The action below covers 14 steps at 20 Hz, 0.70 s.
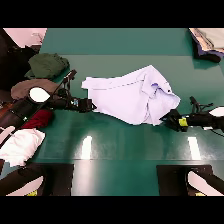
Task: Fold the shirts.
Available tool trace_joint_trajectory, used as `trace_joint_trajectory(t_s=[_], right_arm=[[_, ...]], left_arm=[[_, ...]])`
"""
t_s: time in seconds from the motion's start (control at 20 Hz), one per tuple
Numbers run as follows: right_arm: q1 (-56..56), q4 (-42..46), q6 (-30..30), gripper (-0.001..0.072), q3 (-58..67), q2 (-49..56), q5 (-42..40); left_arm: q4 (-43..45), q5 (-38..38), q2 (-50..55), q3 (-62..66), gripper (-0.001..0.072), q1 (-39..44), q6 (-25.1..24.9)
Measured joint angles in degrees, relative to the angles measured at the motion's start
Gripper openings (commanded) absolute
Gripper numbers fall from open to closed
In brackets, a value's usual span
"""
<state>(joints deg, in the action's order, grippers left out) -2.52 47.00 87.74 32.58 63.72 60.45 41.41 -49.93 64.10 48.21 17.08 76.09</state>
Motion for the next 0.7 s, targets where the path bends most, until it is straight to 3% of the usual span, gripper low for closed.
trace_joint_trajectory(t_s=[0.05,0.15,0.25,0.3,0.35,0.7], right_arm=[[0.83,-0.59,-0.09,0.0422,0.44,1.11,-1.29],[2.05,-1.01,-0.26,0.0230,1.60,2.80,-2.75],[2.64,0.00,-0.31,0.0148,2.75,3.43,-3.78],[2.75,1.03,-0.33,0.0058,3.21,3.28,-3.91],[2.78,2.03,-0.33,0.0020,3.72,2.69,-4.15],[-2.99,6.43,-1.31,0.0017,14.23,-8.79,-2.60]], left_arm=[[0.09,-0.24,0.00,0.02,0.0022,0.00,-0.04],[0.13,-0.42,-0.02,0.07,0.0022,0.00,-0.07],[0.15,-0.57,-0.02,0.07,0.0022,0.00,-0.07],[0.22,-0.61,-0.02,0.07,0.0022,0.00,-0.04],[0.28,-0.59,-0.02,0.07,0.0021,0.00,-0.04],[1.22,-1.86,-2.08,10.16,0.0021,-6.58,-0.02]])
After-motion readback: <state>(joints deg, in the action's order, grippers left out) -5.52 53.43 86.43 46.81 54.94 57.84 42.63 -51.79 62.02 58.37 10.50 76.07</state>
